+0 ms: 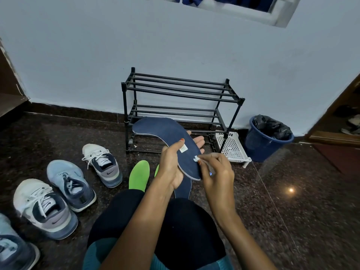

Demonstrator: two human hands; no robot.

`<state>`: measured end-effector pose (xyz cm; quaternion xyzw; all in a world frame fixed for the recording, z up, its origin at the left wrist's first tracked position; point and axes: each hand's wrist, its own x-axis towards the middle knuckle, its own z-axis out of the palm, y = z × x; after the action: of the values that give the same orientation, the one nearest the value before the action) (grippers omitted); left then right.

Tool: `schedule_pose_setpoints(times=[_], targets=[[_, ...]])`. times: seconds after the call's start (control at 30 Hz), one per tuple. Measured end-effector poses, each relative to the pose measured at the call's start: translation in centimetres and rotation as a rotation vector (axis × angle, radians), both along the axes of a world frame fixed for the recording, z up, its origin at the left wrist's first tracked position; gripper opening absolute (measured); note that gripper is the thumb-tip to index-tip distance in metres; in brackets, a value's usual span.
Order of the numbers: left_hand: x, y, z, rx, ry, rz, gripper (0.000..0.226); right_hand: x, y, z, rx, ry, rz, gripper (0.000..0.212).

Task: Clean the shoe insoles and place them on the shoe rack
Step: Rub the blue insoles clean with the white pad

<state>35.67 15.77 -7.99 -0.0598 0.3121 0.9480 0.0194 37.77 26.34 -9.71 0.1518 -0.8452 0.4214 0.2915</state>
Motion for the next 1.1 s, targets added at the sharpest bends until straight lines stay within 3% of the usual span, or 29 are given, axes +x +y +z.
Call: schedule_pose_setpoints(times=[0.3, 0.53, 0.77, 0.97, 1.1], targets=[[0.2, 0.3, 0.3, 0.064, -0.021, -0.027, 0.031, 0.8, -1.3, -0.8, 0.115, 0.015, 0.079, 0.019], [0.0, 0.1, 0.5, 0.216, 0.007, -0.010, 0.028, 2.0, -1.2, -0.4, 0.010, -0.077, 0.210, 0.017], [0.1, 0.3, 0.2, 0.228, 0.062, -0.087, 0.027, 0.4, -1.1, 0.2, 0.100, -0.012, 0.076, 0.018], [-0.1, -0.3, 0.2, 0.219, 0.044, -0.026, 0.028, 1.5, -1.2, -0.5, 0.058, -0.056, 0.229, 0.015], [0.0, 0.0, 0.2, 0.250, 0.033, -0.060, 0.027, 1.2, -0.5, -0.2, 0.115, -0.051, 0.187, 0.013]])
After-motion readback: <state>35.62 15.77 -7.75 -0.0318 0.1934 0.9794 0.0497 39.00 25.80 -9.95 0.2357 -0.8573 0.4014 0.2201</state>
